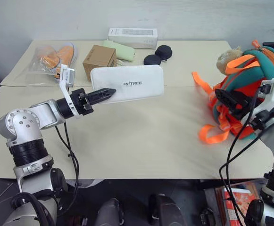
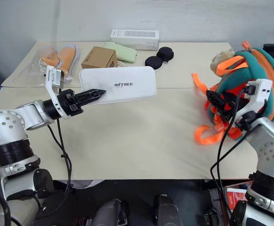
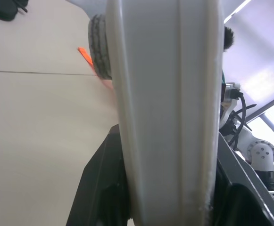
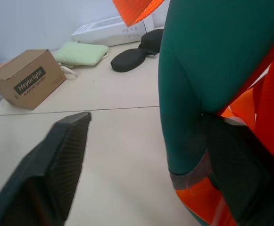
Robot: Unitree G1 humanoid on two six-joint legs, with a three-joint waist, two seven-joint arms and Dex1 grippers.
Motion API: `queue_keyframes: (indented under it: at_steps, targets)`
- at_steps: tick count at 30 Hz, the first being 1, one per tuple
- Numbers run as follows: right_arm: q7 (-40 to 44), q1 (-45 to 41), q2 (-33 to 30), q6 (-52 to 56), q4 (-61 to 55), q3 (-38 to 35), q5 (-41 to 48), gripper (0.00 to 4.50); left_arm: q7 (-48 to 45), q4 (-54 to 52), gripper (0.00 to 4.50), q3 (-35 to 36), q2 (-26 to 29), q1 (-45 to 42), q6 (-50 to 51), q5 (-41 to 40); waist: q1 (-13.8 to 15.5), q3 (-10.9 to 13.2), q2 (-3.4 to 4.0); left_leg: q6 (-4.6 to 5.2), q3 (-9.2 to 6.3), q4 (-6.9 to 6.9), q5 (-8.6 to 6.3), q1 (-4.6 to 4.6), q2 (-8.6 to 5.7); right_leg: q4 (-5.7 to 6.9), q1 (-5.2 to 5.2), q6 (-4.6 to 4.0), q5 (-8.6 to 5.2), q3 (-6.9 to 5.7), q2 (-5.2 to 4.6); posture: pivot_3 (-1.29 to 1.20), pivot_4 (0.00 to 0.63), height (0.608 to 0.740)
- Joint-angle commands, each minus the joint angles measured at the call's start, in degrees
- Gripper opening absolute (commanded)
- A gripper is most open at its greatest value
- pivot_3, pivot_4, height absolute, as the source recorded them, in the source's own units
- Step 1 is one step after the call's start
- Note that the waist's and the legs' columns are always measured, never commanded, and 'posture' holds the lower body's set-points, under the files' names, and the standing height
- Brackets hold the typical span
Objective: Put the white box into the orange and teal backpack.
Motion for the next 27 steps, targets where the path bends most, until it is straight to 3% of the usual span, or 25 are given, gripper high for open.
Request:
queue_keyframes:
  at_steps: [1,2,5,8,11,12,17,27]
  targets:
    - [-0.6,0.6,-1.6,-2.1,0.1,0.5,-2.2,2.63,0.3,-1.7,1.42,1.4,1.2,-1.0,-1.7,-2.6,0.0,0.0,0.0,0.0,0.01,0.0,0.0,0.0,0.0,-0.01,0.0,0.0,0.0,0.0,-0.01,0.0,0.15,0.74]
    - [-1.2,1.4,-1.9,-1.5,-0.9,-0.1,-2.0,2.29,0.4,-2.0,1.42,1.5,1.4,-0.6,-1.8,-2.8,0.2,0.0,0.0,0.01,0.01,0.0,0.0,-0.02,-0.01,-0.01,0.0,0.0,0.0,0.0,-0.02,0.0,0.15,0.74]
    - [-3.5,5.5,-2.4,1.5,-6.9,-3.0,-0.1,2.4,1.0,-3.7,1.42,1.7,1.9,0.8,-2.0,-3.5,0.5,0.0,0.0,0.01,0.0,0.01,0.0,-0.02,-0.01,-0.01,0.0,0.0,0.0,0.0,-0.04,0.0,0.15,0.74]
    - [-6.2,8.6,-2.1,3.3,-11.5,-4.5,0.6,3.26,1.6,-4.4,1.42,2.4,2.4,2.1,-2.1,-4.6,0.5,0.0,0.0,-0.01,-0.02,-0.01,-0.01,-0.02,0.01,-0.02,0.0,0.0,0.0,0.0,-0.04,0.0,0.15,0.74]
    - [-9.6,7.2,-0.4,3.0,-12.4,-3.8,0.5,4.32,1.9,-4.4,1.42,2.2,2.7,2.7,-2.8,-4.9,0.2,0.0,0.0,-0.01,0.0,0.0,0.0,0.0,0.01,0.0,0.0,0.0,0.0,0.02,-0.03,0.0,0.15,0.74]
    - [-10.5,6.1,0.4,2.6,-12.1,-3.1,0.4,4.48,2.0,-4.4,1.42,2.1,2.6,2.7,-2.9,-5.0,0.1,0.0,0.0,-0.01,0.0,0.0,0.0,0.02,0.01,0.02,0.0,0.0,0.0,0.02,-0.03,0.0,0.15,0.74]
    - [-13.7,-1.0,5.0,0.0,-6.4,-1.2,-0.2,4.48,1.9,-3.1,1.42,0.8,2.7,1.8,-4.2,-5.1,-0.7,0.0,0.0,-0.08,-0.02,-0.07,0.03,0.02,0.03,0.02,-0.02,0.0,0.0,0.0,0.0,0.0,0.15,0.74]
    - [-14.3,-12.8,8.3,-17.1,16.1,5.8,-12.4,4.48,0.5,1.3,1.42,-2.8,3.2,-1.0,-8.8,-3.9,-1.0,0.0,0.01,-0.07,0.03,-0.09,0.03,-0.02,0.02,-0.02,-0.04,0.0,0.0,0.01,0.01,0.0,0.15,0.74]
